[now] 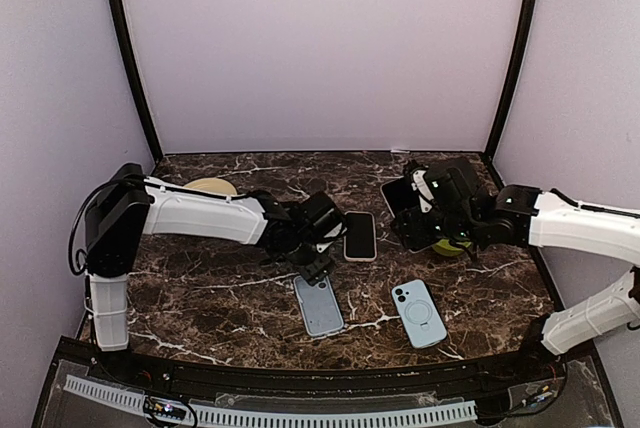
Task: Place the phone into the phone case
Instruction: Move the phone case to the center of the board, then install the phone into the phone case.
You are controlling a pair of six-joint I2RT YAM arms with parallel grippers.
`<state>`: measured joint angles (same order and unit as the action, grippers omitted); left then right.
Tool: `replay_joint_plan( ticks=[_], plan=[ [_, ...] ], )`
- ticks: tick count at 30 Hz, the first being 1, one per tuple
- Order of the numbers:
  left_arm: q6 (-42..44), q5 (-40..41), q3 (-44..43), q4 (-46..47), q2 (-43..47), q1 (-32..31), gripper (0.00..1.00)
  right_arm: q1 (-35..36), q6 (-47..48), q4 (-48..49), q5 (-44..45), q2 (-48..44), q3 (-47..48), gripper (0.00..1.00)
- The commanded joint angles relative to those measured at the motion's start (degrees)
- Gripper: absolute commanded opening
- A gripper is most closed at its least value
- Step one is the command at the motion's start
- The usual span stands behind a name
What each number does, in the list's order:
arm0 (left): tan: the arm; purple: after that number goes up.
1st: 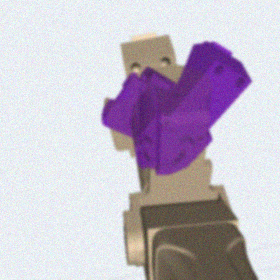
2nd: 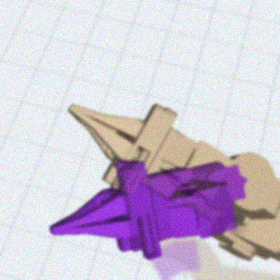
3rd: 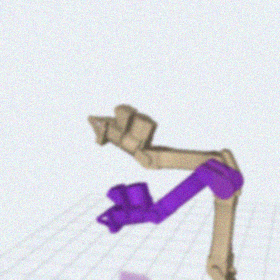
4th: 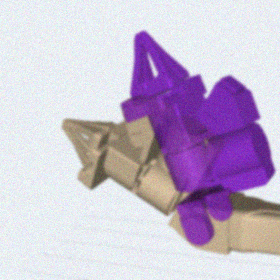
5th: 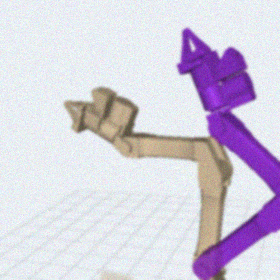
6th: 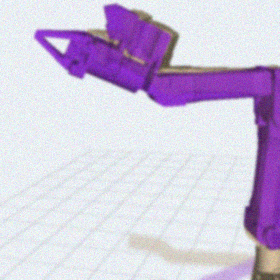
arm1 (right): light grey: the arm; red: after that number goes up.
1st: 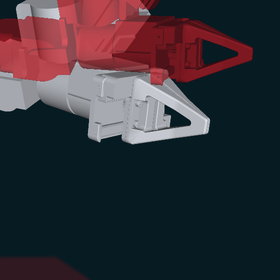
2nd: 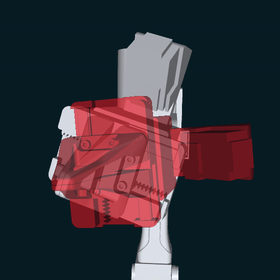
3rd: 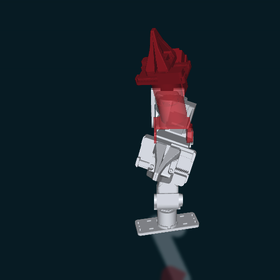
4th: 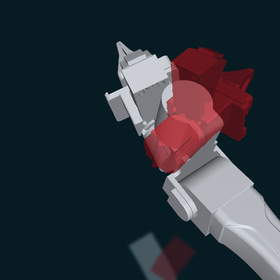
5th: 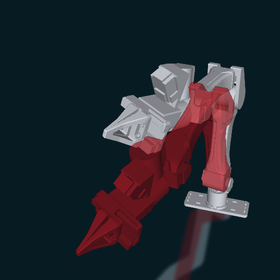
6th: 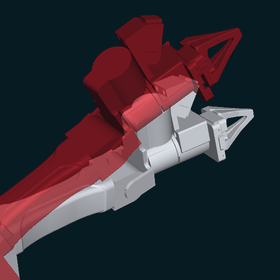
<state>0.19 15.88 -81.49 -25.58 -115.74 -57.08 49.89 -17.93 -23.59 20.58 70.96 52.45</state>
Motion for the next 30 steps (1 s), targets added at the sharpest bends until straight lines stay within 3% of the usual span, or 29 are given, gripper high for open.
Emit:
replay_joint_plan(
  ticks=[1,10,17,25,30],
  plan=[
    [-1.09,0.23,-0.57,-1.54,6.56,-0.09,0.81,0.45,-1.69,2.49,0.24,-0.73,4.70,0.03],
    [-3.30,-5.94,7.41,1.85,20.41,5.32,0.93,4.46,-4.01,4.17,-0.84,3.56,8.76,0.02],
    [-0.82,-4.43,10.29,11.04,23.48,12.16,0.98,8.69,-5.79,4.33,4.29,5.22,13.06,0.01],
    [-2.85,-5.00,10.68,12.55,23.91,14.75,0.99,9.58,-12.72,17.92,1.39,4.40,6.20,0.00],
    [-3.14,-4.73,12.87,13.15,28.24,14.78,0.99,11.12,-13.22,21.47,0.24,8.53,6.91,0.00]
  ],
)
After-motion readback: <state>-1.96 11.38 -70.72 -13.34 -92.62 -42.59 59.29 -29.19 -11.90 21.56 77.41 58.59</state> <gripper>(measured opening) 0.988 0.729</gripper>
